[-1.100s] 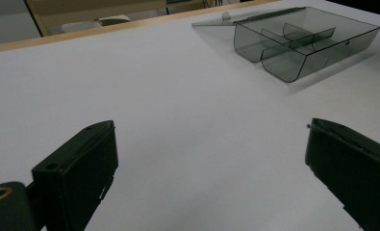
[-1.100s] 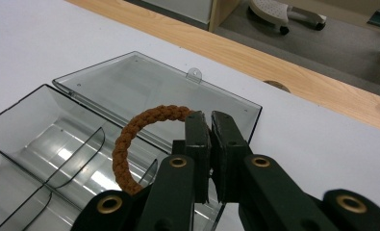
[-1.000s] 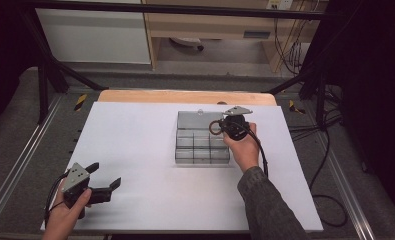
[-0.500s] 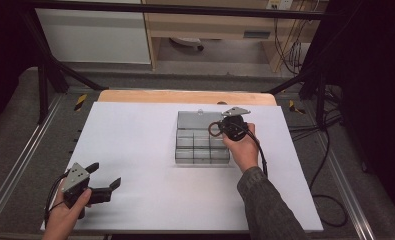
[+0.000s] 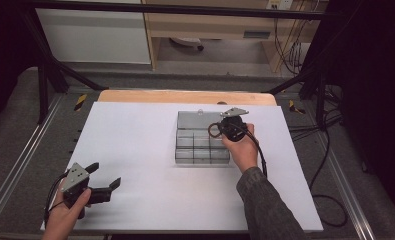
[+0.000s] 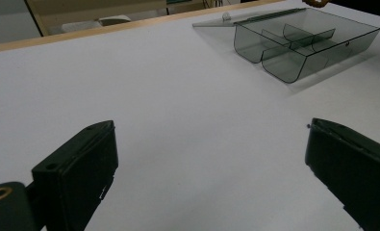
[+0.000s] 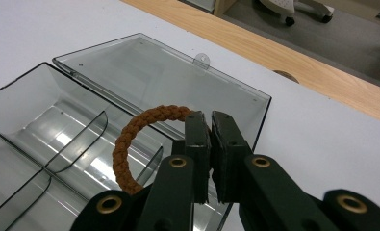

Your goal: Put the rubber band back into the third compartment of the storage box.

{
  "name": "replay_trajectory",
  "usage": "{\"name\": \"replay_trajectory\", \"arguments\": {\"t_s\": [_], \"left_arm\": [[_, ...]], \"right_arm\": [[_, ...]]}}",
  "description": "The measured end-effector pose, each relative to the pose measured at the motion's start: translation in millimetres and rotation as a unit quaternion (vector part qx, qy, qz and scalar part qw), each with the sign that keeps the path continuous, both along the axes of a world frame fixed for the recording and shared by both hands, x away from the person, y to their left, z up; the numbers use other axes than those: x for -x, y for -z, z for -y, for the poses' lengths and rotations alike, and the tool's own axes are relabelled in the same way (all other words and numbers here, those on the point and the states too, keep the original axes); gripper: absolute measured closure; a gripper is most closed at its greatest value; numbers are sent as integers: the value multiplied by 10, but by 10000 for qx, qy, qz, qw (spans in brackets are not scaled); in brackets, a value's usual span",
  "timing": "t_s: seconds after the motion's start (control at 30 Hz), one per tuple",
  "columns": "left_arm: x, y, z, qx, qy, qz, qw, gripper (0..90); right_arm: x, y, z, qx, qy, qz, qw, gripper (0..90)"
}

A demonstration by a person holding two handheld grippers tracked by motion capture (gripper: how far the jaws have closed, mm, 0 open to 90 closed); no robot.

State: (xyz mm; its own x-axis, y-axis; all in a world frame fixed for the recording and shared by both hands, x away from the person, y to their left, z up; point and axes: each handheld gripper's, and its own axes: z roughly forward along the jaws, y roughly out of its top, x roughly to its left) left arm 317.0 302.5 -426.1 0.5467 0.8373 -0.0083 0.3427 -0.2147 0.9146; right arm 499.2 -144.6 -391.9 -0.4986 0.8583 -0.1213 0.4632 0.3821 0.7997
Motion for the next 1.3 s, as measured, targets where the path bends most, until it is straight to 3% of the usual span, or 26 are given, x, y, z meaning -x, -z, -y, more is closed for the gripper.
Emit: {"name": "replay_trajectory", "arguments": {"t_s": [1.3], "left_arm": [[-2, 3, 5, -34, 12, -18, 10000, 40]], "right_arm": [[91, 128, 16, 403, -56, -66, 9992, 861]]}}
